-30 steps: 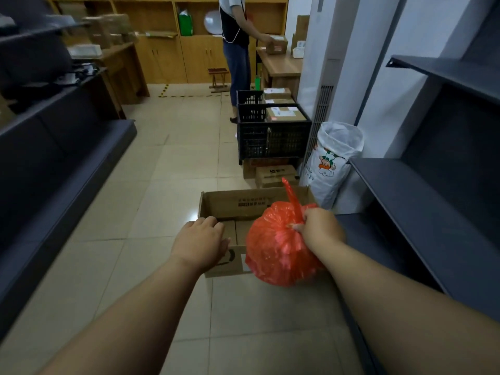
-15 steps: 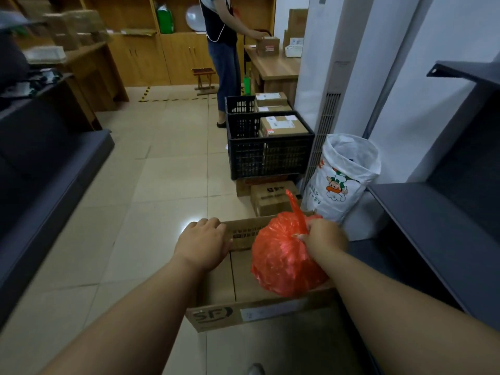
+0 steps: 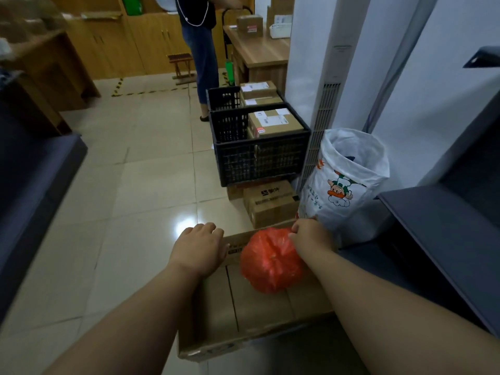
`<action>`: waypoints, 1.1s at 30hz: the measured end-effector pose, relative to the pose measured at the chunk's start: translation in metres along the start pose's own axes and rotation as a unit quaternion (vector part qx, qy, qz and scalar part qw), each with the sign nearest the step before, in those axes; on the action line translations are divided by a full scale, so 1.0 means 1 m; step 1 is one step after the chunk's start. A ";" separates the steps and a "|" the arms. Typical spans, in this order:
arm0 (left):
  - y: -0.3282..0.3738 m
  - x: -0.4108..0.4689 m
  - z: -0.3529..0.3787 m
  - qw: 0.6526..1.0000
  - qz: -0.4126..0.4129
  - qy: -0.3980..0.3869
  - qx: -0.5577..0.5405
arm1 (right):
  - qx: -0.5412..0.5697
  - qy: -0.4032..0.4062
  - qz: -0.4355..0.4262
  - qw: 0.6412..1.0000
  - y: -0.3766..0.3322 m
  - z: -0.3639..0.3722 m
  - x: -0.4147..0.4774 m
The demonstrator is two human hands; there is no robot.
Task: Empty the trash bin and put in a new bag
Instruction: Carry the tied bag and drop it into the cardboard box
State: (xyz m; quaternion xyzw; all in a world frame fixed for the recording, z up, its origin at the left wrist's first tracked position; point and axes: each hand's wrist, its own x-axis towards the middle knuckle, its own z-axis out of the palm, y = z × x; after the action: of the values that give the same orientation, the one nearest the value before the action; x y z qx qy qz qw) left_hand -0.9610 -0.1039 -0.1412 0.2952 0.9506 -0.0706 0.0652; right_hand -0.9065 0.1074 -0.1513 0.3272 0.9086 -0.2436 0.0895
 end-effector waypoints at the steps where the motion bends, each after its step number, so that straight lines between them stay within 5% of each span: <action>1: 0.002 0.005 -0.002 1.000 0.008 0.001 0.000 | -0.015 0.005 -0.012 1.000 0.001 -0.004 0.002; 10: 0.064 0.047 -0.039 0.991 0.127 0.048 0.001 | -0.019 0.067 0.027 0.997 0.049 -0.053 -0.014; 20: 0.208 0.037 -0.089 0.949 0.298 0.098 0.018 | 0.003 0.152 0.134 0.979 0.168 -0.118 -0.097; 33: 0.487 -0.181 -0.113 0.816 0.561 0.127 0.044 | 0.037 0.279 0.381 0.881 0.392 -0.141 -0.405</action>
State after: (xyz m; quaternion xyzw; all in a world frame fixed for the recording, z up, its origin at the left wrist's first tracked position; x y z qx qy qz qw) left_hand -0.5440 0.2131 -0.0471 0.7866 0.6155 -0.0257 -0.0413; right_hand -0.3449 0.2159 -0.0491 0.7059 0.6914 -0.1224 -0.0934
